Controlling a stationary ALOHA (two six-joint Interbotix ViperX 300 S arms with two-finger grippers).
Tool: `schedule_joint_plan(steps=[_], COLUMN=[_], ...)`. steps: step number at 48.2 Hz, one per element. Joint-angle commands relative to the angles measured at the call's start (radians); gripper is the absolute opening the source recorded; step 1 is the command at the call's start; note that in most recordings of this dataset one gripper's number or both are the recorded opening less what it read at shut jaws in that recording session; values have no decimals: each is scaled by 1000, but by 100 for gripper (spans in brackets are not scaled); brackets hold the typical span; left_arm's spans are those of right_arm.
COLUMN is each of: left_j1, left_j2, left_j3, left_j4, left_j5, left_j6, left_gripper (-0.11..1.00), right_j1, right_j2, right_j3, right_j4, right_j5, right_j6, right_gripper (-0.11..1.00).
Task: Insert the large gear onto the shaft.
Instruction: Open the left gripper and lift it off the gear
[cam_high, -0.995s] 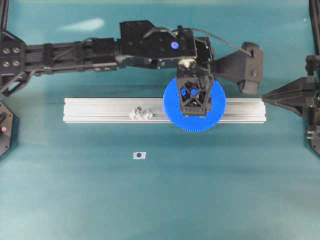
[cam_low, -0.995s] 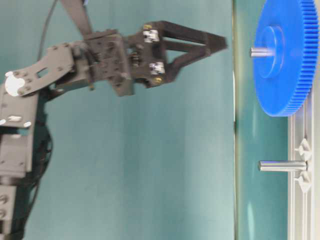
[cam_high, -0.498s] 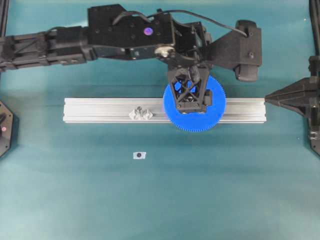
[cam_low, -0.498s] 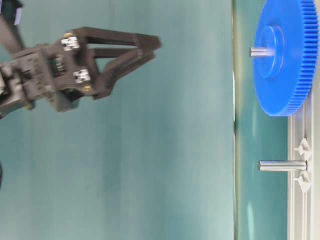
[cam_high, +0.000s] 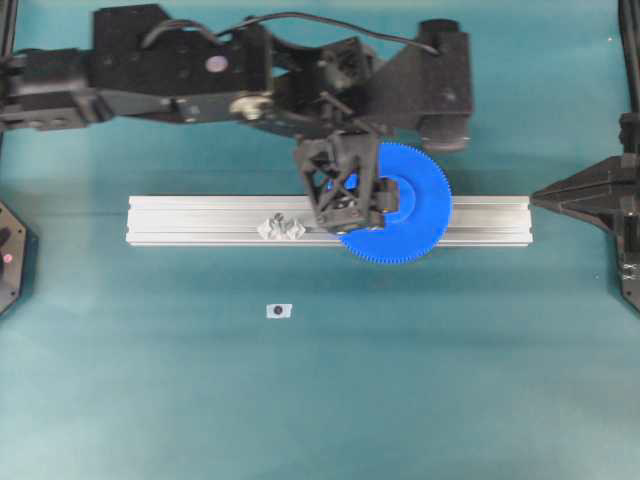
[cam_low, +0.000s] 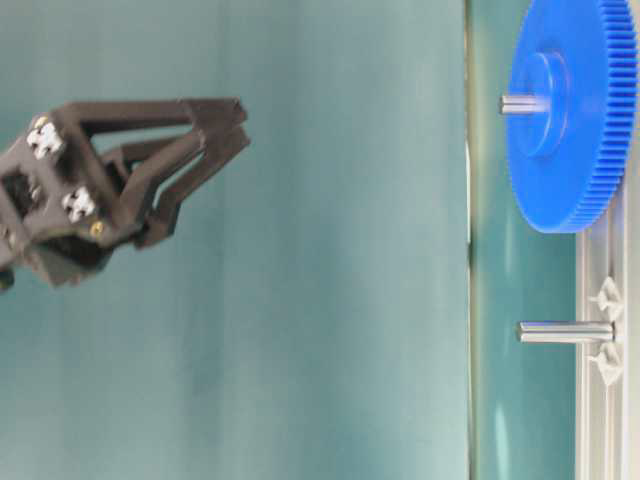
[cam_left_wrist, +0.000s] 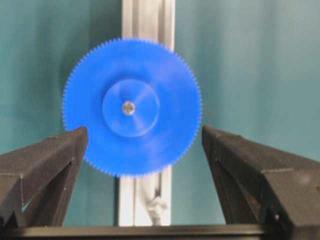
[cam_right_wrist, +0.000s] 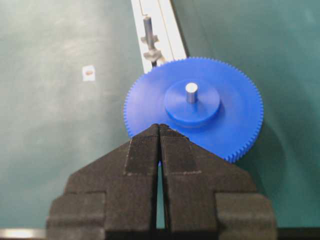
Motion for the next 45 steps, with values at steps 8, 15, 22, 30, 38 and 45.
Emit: schedule_joint_plan(steps=[8, 15, 22, 30, 38, 45], left_j1=[-8, -14, -15, -17, -20, -20], left_j2=[-115, -146, -149, -150, -161, -172], left_j3=[104, 152, 176, 184, 187, 190], left_j4=[2, 2, 2, 2, 2, 2], left_j5=[-83, -115, -120, -123, -126, -129], left_j6=[-35, -41, -43, -44, -44, -52], left_gripper=[92, 92, 91, 90, 90, 90], right_j1=[-2, -2, -2, -2, -2, -2], right_j2=[6, 6, 6, 3, -6, -11], right_j3=[-9, -5, -5, 3, 6, 8], right_j4=[2, 2, -2, -2, -2, -3], right_j5=[-3, -3, -5, -3, -3, -3], right_j6=[25, 43, 43, 44, 44, 44], right_gripper=[2, 2, 2, 2, 2, 2])
